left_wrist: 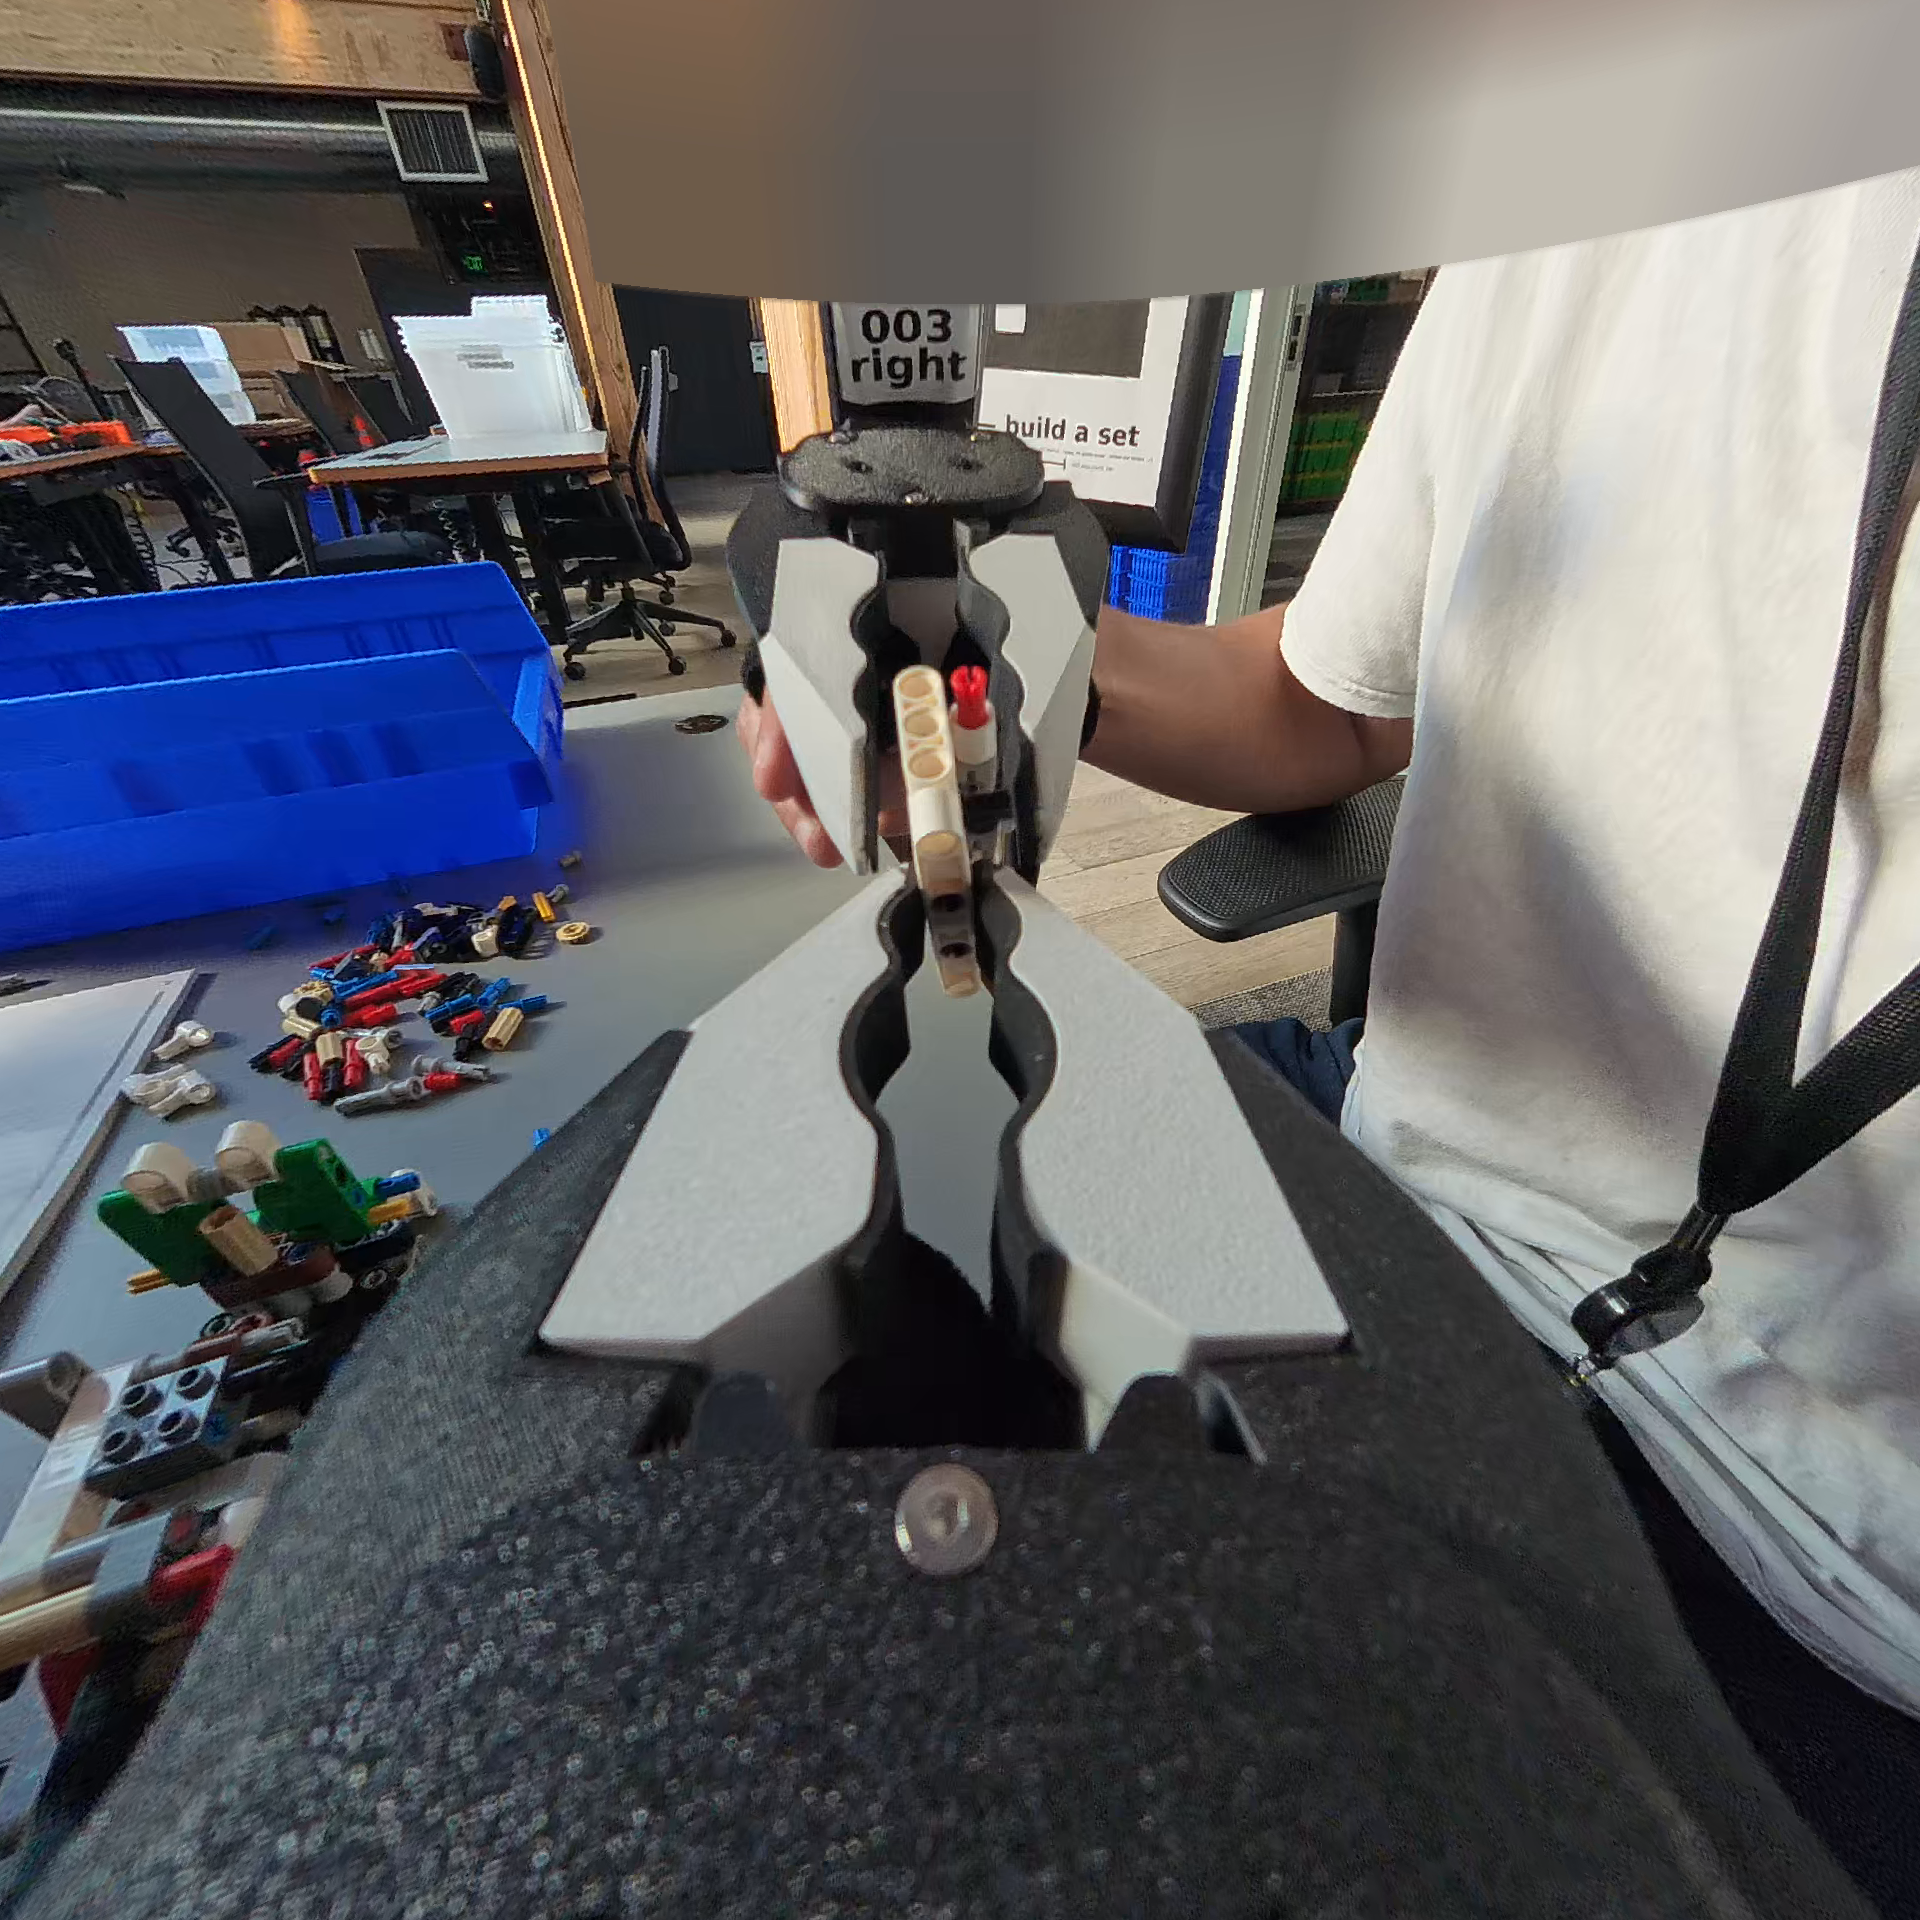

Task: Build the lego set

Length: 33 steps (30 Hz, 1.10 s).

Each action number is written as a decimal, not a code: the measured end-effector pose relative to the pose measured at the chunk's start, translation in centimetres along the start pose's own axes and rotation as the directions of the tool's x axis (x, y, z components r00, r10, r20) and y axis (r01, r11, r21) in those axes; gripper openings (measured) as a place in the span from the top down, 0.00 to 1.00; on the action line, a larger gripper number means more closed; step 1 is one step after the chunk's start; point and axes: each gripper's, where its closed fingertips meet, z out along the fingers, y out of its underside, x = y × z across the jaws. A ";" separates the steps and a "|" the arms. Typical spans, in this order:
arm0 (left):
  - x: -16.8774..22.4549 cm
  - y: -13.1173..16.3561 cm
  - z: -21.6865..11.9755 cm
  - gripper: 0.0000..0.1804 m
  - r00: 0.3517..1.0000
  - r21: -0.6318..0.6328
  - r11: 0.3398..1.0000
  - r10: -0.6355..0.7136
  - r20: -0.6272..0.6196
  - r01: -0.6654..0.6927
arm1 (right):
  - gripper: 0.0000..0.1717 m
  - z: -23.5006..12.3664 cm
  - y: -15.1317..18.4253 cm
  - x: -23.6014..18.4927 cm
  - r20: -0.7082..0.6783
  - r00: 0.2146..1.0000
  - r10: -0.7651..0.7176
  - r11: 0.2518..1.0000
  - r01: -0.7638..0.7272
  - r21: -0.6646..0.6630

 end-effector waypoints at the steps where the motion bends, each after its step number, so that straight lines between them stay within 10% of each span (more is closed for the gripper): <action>1: 0.1 -0.1 0.1 0.97 1.000 0.003 1.000 -0.002 -0.004 0.003 | 0.85 0.3 0.4 -0.1 0.007 1.000 -0.006 1.000 0.006 -0.020; 12: -0.1 0.0 0.1 0.96 0.999 -0.001 0.999 -0.033 0.016 0.033 | 0.91 0.6 0.5 -0.2 0.064 0.996 0.069 0.997 -0.071 0.026; 17: -3.9 -0.4 -2.8 0.97 0.970 0.066 0.990 -0.136 0.201 0.126 | 0.80 -0.9 0.0 3.9 -0.187 0.969 0.162 0.976 -0.129 0.178; 23: -8.5 -0.6 -6.5 0.97 0.878 0.156 0.969 -0.240 0.414 0.191 | 0.81 -7.2 2.2 11.2 -0.525 0.764 0.376 0.906 -0.184 0.381; 33: -11.6 0.2 -9.4 0.97 0.835 0.140 0.966 -0.257 0.486 0.215 | 0.90 -8.7 7.0 17.7 -0.709 0.632 0.312 0.950 -0.232 0.210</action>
